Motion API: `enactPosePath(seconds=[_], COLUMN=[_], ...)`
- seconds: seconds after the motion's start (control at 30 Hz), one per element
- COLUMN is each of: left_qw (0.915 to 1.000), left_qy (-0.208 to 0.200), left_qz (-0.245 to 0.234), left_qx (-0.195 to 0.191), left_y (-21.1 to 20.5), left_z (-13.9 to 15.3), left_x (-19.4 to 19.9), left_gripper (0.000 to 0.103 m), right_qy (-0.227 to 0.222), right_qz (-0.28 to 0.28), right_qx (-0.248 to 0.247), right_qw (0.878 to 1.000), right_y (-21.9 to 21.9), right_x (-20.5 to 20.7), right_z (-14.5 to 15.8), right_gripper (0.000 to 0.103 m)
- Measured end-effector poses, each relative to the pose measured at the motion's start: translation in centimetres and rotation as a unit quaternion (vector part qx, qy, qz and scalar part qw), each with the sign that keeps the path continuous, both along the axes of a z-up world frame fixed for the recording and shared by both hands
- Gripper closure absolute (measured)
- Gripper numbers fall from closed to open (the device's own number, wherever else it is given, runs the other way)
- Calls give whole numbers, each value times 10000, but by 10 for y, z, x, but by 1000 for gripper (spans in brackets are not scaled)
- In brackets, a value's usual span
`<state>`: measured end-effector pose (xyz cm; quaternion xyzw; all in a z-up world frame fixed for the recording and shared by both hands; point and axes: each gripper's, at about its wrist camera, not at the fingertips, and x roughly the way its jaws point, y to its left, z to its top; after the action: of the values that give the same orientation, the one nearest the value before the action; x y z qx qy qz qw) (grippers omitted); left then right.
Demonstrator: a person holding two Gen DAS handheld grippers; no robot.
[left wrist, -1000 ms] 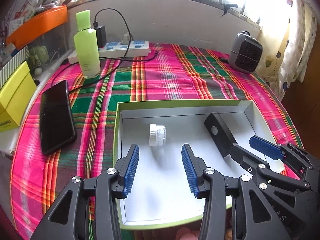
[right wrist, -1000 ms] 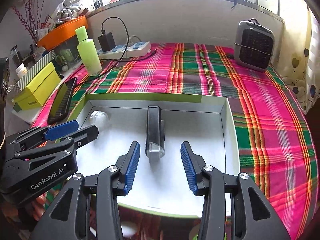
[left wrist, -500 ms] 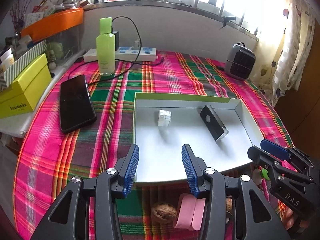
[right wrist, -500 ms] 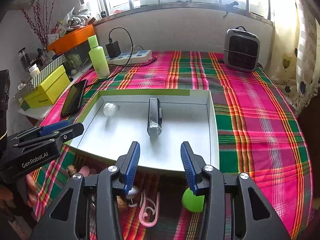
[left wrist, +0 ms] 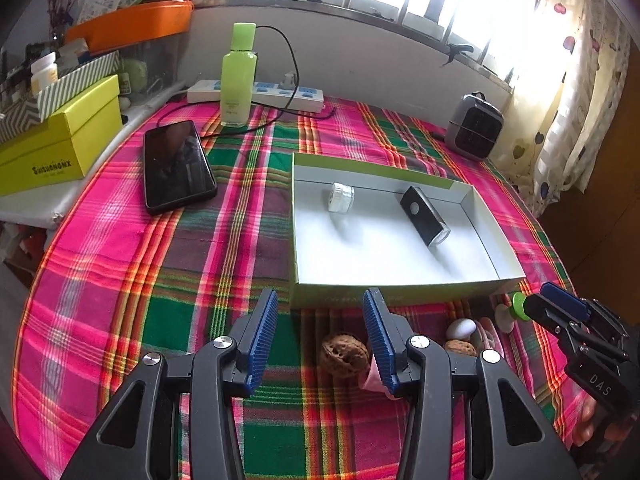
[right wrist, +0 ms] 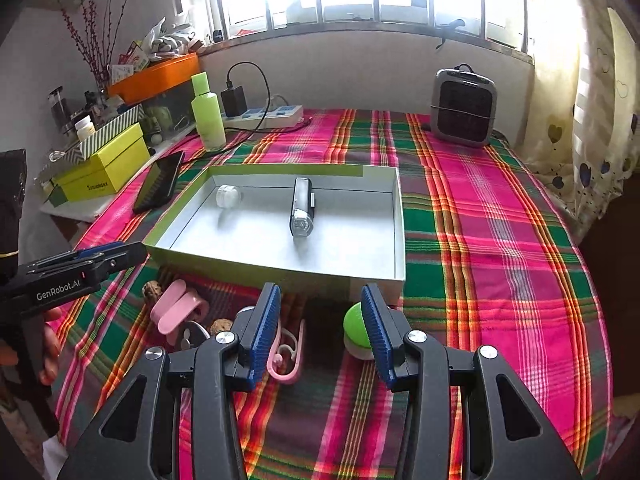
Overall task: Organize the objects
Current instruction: 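Withdraw both open tools from the box toward the remaining items, then grasp the green mushroom-shaped object with the right tool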
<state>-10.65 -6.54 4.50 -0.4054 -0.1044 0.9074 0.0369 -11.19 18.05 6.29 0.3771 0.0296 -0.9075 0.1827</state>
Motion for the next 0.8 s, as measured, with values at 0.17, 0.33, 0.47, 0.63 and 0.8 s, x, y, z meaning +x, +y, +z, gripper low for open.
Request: enactPosePath(seconds=[0.17, 0.33, 0.47, 0.63, 0.8], left_qw=[9999, 9997, 9994, 9993, 9990], left_qy=[-114, -167, -246, -260, -254], left_qz=[-77, -15, -57, -42, -58], left_qx=[43, 163, 237, 269, 361], left_y=[0, -3, -3, -4, -5], left_z=[-10, -16, -22, -22, -23], left_x=[5, 8, 8, 9, 9], left_gripper=[60, 60, 60, 60, 60], right_qy=[-16, 3, -106, -188, -230], right_qz=[-242, -434, -560, -498, -346], right_qx=[-26, 4, -17, -99, -123], right_qw=[9997, 9991, 9984, 9985, 9991], right_y=[22, 36, 43, 43, 36], right_x=[8, 9, 5, 2, -2], right_z=[-1, -3, -10, -16, -21], right_gripper=[59, 59, 59, 59, 59])
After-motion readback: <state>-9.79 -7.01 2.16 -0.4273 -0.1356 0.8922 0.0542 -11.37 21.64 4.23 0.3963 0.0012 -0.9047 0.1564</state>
